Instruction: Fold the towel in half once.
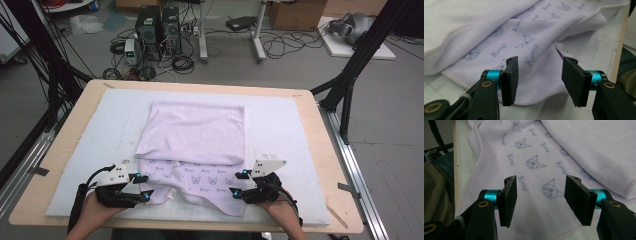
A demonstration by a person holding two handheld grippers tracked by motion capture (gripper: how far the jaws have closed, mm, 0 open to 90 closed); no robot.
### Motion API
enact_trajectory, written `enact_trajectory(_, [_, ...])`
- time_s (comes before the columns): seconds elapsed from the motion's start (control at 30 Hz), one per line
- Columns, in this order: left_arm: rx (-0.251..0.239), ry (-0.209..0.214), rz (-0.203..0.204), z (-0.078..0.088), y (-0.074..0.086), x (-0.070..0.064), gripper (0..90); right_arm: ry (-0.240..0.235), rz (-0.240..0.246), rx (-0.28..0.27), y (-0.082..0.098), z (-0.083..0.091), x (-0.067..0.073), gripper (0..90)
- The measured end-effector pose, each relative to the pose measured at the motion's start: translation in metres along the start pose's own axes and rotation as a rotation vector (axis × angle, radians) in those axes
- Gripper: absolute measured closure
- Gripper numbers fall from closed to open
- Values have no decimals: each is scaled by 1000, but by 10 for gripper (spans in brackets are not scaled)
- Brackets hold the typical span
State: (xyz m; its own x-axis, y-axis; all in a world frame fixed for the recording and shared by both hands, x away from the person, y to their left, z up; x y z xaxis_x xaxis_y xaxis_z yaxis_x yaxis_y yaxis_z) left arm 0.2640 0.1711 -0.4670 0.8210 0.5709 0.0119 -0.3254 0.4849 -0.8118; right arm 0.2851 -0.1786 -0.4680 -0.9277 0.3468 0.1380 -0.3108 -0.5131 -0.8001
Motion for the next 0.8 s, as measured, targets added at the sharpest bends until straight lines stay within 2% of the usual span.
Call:
enact_trajectory(0.13, [31, 45, -35, -5, 4, -6, 587, -19, 17, 1, 3, -1, 4, 510])
enact_trajectory(0.27, [95, 71, -68, -13, 10, -10, 668, -51, 25, 43, 7, -9, 6, 565])
enact_trajectory(0.3, [91, 59, -83, -13, 10, -10, 690, -56, 31, 62, 8, -11, 6, 579])
enact_trajectory(0.37, [86, 72, -79, -13, 10, -10, 782, -61, 40, 114, 12, -16, 8, 597])
enact_trajectory(0.4, [90, 70, -78, -13, 10, -10, 827, -50, 58, 113, 12, -18, 9, 604])
enact_trajectory(0.47, [92, 74, -79, -12, 10, -9, 865, -42, 59, 115, 12, -18, 9, 621])
enact_trajectory(0.53, [90, 80, -78, -12, 10, -10, 876, -40, 64, 115, 12, -17, 8, 669])
enact_trajectory(0.6, [93, 82, -77, -10, 11, -9, 881, -44, 62, 112, 12, -17, 7, 772])
enact_trajectory(0.8, [94, 87, -70, -4, 13, -7, 884, -62, 64, 120, 12, -17, 9, 856])
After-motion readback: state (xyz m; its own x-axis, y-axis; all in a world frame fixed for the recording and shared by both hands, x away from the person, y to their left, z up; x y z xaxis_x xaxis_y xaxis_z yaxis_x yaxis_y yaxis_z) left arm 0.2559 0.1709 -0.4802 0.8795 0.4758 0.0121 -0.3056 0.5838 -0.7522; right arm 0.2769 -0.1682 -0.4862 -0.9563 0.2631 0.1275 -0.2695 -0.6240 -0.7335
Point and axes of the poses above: each handheld gripper's, and its own axes: z roughly backward along the jaws, y roughly out of its underside, x roughly to its left, the point moved 6 cm from there along -z, roughly forward along the jaws, and after that the axes turned 6 degrees about -y, right-handed, at the moved point
